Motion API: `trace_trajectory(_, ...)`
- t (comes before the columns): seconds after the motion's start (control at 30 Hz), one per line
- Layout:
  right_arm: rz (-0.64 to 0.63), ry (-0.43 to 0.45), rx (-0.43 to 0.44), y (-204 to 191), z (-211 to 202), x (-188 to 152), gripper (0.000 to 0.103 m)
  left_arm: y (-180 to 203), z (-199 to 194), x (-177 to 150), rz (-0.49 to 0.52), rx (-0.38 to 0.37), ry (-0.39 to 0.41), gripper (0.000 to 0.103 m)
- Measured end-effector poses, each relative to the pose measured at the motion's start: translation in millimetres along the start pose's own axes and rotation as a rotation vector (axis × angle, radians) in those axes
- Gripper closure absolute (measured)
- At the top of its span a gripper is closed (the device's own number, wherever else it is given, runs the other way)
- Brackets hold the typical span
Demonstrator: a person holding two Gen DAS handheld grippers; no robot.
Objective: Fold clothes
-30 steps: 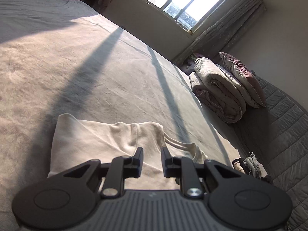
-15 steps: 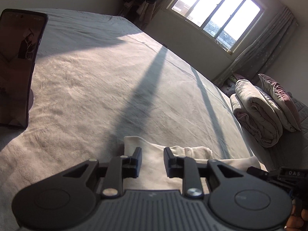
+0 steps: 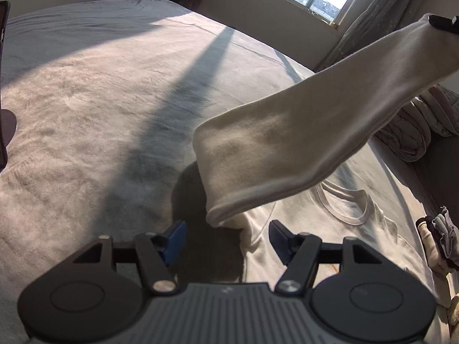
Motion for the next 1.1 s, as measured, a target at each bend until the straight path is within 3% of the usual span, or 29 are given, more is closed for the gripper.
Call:
trace_trajectory(0.13, -0.009, 0.020, 0.003, -2.0, -10.1, 12.2, 0.096, 2.3, 19.0, -7.0, -0.075, 0.043, 0.058, 0.043)
trace_trajectory(0.2, -0.023, 0.029, -0.003, -1.9, -17.0, 16.4, 0.096, 2.4, 21.4, -8.1, -0.090, 0.068, 0.103, 0.056)
trace_trajectory(0.23, -0.030, 0.034, -0.009, -0.2, -20.6, 17.8, 0.096, 2.2, 22.5, -7.9, -0.089, 0.087, 0.116, 0.064)
trace_trajectory(0.3, -0.035, 0.041, -0.025, 7.8, -27.5, 18.8, 0.096, 0.7, 24.3, -7.0, -0.081, 0.106, 0.127, 0.070)
trace_trajectory(0.4, -0.032, 0.044, -0.055, 25.8, -35.3, 16.2, 0.096, 4.2, 25.2, -10.7, -0.017, 0.128, 0.140, 0.074)
trace_trajectory(0.63, 0.023, -0.015, -0.177, 108.4, -42.9, -31.3, 0.097, 5.7, 25.2, -15.8, 0.085, 0.132, 0.135, 0.072)
trace_trajectory(0.77, 0.068, -0.051, -0.193, 157.8, -44.1, -72.2, 0.097, 4.1, 24.7, -17.2, 0.114, 0.107, 0.118, 0.068)
trace_trajectory(0.93, 0.114, -0.108, -0.199, 204.3, -33.7, -125.7, 0.097, 10.1, 21.5, -26.4, 0.247, 0.101, 0.113, 0.064)
trace_trajectory(1.1, 0.129, -0.186, -0.214, 234.8, -18.3, -176.3, 0.097, 8.4, 15.8, -20.8, 0.305, 0.049, -0.005, 0.055)
Point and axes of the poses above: each gripper's, at about its wrist camera, not at the fingertips, and z roughly the way its jaws point, y to its right, x to its top, the point moved 3 cm from there along z, roughly the way its jaws point, and after that the axes turned 15 degrees about -z, right-handed, at the moved point
